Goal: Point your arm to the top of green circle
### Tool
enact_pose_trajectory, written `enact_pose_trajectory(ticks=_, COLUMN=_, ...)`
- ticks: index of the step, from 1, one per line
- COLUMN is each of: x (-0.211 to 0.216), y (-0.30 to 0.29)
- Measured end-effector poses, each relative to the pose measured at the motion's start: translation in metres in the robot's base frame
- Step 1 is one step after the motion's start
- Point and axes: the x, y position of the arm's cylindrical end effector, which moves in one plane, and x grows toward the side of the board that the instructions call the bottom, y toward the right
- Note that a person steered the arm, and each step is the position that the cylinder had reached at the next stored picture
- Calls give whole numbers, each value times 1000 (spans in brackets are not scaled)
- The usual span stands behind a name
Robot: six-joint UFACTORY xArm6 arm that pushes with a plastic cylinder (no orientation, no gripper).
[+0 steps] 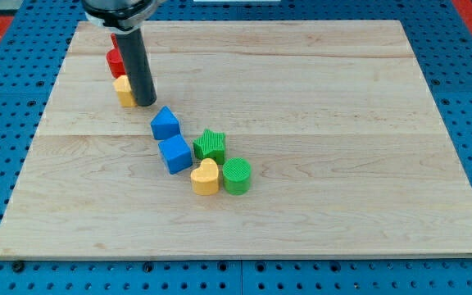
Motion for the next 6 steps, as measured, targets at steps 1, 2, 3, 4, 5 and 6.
enact_pose_trajectory(ticks=1, x=0, y=-6)
enact_pose_trajectory(ticks=2, x=0, y=-5)
enact_pose_trajectory(ticks=3, x=1, y=4)
enact_pose_trajectory(ticks=4, x=1, y=53)
enact_pose_trajectory(ticks=5, x=26, y=108)
enact_pose_trajectory(ticks=6, x=64, y=95)
